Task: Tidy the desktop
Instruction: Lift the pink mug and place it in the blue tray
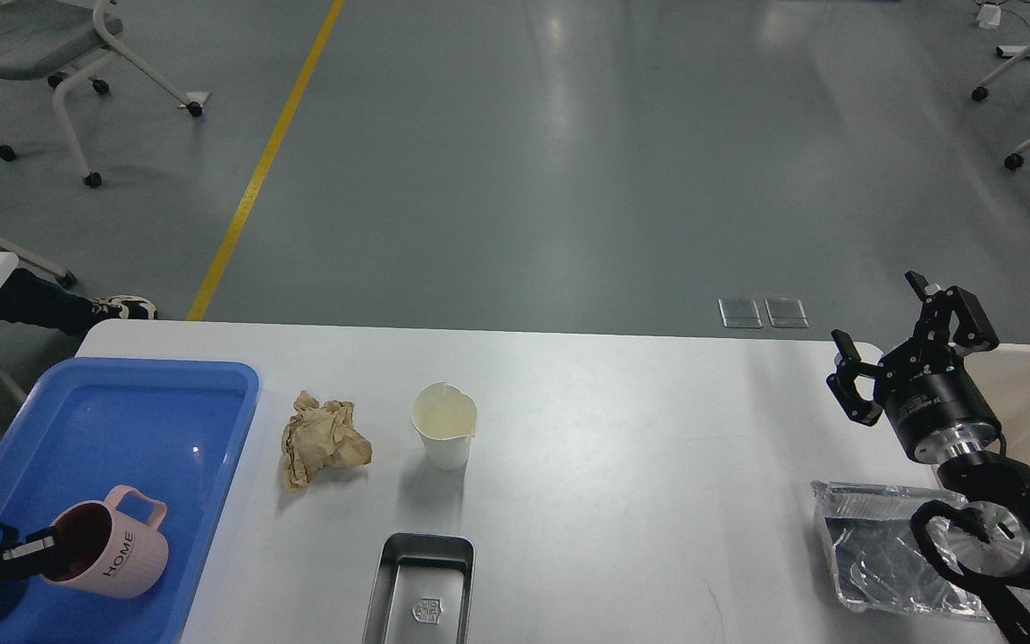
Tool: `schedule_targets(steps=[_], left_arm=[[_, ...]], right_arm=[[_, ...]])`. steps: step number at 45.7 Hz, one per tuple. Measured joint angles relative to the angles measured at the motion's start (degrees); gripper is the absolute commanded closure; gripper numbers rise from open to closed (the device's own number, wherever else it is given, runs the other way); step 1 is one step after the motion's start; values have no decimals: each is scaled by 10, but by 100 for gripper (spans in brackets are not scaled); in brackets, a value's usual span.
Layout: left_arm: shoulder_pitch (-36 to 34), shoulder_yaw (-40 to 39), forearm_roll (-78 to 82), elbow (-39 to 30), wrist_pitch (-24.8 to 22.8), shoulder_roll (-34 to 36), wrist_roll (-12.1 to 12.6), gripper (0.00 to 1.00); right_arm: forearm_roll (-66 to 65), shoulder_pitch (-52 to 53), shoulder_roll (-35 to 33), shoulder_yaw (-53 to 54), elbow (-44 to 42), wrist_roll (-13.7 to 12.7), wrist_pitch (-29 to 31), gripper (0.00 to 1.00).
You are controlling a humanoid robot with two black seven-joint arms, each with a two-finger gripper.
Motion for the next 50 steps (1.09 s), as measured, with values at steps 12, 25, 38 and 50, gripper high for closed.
schedule_targets(steps=[12,25,38,50], left_arm=[[0,0,1,17,0,-20,2,82],[-4,0,-2,32,0,-41,-4,17],[-9,-11,-9,18,-7,-34,-7,8],[-10,-49,-10,-63,-8,23,-34,5]], right_arm=[[-1,0,1,0,0,0,0,0],[-1,0,2,0,1,0,0,0],[-1,4,2,0,1,0,0,0],[-1,5,2,0,0,0,0,0]])
